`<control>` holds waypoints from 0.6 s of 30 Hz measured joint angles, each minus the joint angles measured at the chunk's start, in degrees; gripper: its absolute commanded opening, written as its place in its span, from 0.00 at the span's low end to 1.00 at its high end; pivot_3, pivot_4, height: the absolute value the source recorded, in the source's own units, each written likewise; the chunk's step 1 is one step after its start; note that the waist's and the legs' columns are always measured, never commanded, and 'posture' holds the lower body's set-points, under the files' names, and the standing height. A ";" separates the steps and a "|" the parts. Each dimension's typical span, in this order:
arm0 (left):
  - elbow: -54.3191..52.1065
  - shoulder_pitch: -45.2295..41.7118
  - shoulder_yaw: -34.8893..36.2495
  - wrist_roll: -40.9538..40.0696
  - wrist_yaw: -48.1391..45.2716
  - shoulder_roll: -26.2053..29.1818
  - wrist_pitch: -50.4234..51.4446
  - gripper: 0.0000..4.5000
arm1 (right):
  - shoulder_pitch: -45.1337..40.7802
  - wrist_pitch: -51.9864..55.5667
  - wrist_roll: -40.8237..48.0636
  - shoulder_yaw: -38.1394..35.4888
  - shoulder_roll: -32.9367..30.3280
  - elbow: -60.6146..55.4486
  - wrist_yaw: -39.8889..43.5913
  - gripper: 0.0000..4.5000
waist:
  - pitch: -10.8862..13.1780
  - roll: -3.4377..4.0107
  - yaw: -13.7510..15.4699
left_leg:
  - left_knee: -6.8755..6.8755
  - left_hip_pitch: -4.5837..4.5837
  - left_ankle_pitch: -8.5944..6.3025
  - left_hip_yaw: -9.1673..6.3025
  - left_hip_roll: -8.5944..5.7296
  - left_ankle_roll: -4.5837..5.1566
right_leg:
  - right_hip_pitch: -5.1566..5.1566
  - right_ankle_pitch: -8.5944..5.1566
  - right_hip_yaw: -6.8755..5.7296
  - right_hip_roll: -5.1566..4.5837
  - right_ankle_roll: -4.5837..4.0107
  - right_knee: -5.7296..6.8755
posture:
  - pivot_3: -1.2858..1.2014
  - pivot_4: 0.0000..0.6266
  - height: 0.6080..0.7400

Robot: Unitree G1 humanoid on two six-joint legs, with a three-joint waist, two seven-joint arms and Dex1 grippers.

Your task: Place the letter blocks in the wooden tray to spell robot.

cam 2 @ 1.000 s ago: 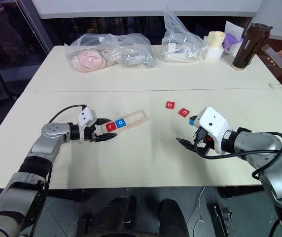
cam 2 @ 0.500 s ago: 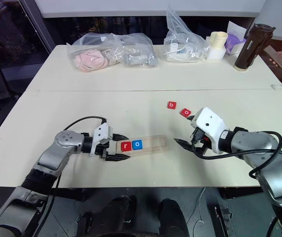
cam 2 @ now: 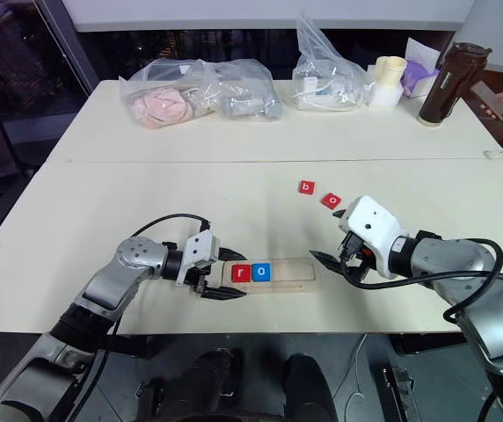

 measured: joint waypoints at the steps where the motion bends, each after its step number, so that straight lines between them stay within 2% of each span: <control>1: 0.07 0.01 0.00 0.01 0.01 0.02 -0.14 0.70 | 0.00 0.03 -0.01 0.00 0.01 0.00 -0.02 1.00 | 0.00 0.00 -0.01 | 0.00 0.00 0.00 0.00 0.00 0.00 | 0.00 0.00 0.00 0.00 0.00 0.00 | 0.52 0.24 0.98; 4: 0.27 0.12 -0.01 0.08 0.07 0.09 -0.78 0.70 | -0.05 0.03 -0.01 0.00 0.03 0.01 -0.03 1.00 | 0.00 0.00 -0.04 | 0.00 0.00 0.00 0.00 0.00 0.00 | 0.00 0.00 0.00 0.00 0.00 0.00 | 0.52 0.24 0.98; 6: 0.41 0.21 -0.01 0.09 0.10 0.12 -1.19 0.93 | -0.18 0.03 -0.02 0.00 0.06 0.01 -0.03 1.00 | 0.00 0.00 -0.05 | 0.00 0.00 0.00 0.00 0.00 0.00 | 0.00 0.00 0.00 0.00 0.00 0.00 | 0.52 0.24 0.98; 7: 0.42 0.30 -0.02 0.04 0.04 0.16 -1.32 0.99 | -0.21 0.03 -0.03 0.00 0.08 0.01 -0.04 1.00 | 0.00 0.00 -0.04 | 0.00 0.00 0.00 0.00 0.00 0.00 | 0.00 0.00 0.00 0.00 0.00 0.00 | 0.52 0.24 0.98; 18: -1.63 2.78 0.25 -0.12 0.72 2.10 -3.47 1.00 | -0.68 0.00 -0.08 0.11 0.69 0.05 -0.08 1.00 | 0.00 0.00 -0.21 | -0.06 0.01 0.00 0.00 0.02 0.00 | -0.05 -0.01 0.00 0.01 -0.01 0.00 | 0.52 0.24 0.98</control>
